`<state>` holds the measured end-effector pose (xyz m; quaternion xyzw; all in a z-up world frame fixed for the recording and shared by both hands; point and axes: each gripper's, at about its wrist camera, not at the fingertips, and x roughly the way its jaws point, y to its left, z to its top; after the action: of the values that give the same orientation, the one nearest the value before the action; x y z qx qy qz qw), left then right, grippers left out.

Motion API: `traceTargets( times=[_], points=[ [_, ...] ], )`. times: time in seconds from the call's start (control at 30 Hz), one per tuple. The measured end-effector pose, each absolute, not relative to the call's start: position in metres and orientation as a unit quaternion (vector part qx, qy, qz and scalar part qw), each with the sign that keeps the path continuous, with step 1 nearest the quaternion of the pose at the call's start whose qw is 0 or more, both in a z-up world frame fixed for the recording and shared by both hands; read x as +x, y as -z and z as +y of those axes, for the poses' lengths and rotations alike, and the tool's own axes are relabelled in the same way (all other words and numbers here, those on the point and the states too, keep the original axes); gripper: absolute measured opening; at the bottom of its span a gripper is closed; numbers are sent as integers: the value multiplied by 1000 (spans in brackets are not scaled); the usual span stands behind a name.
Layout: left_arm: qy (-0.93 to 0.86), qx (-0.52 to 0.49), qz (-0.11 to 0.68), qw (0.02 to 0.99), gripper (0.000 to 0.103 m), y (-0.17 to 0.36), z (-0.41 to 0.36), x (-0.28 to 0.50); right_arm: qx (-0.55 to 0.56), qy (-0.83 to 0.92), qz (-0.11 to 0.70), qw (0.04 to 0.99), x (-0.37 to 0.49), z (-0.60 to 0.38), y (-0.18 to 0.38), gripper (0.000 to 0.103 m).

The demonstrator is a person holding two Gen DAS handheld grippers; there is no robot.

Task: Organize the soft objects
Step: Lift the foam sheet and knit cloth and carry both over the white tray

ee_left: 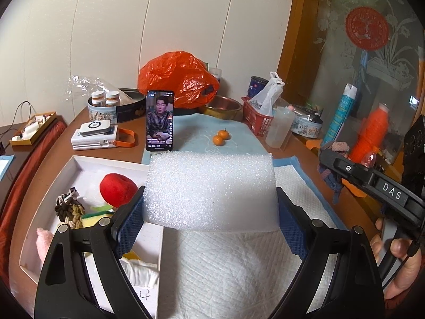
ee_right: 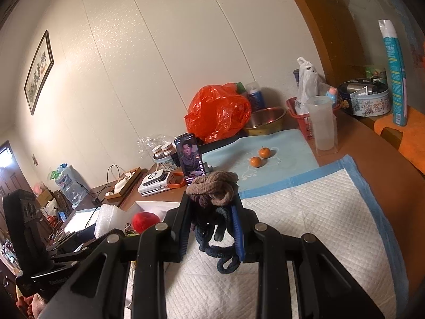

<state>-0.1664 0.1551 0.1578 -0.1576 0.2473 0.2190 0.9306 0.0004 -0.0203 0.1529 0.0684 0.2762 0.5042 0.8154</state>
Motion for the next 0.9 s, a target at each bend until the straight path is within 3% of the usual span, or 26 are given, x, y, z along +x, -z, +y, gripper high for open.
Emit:
traceTargets(
  times=[0.9],
  points=[
    [-248,-169,235,924,91,-160,175,-193,61,-525,272,804,-17,2,-155,27]
  ],
)
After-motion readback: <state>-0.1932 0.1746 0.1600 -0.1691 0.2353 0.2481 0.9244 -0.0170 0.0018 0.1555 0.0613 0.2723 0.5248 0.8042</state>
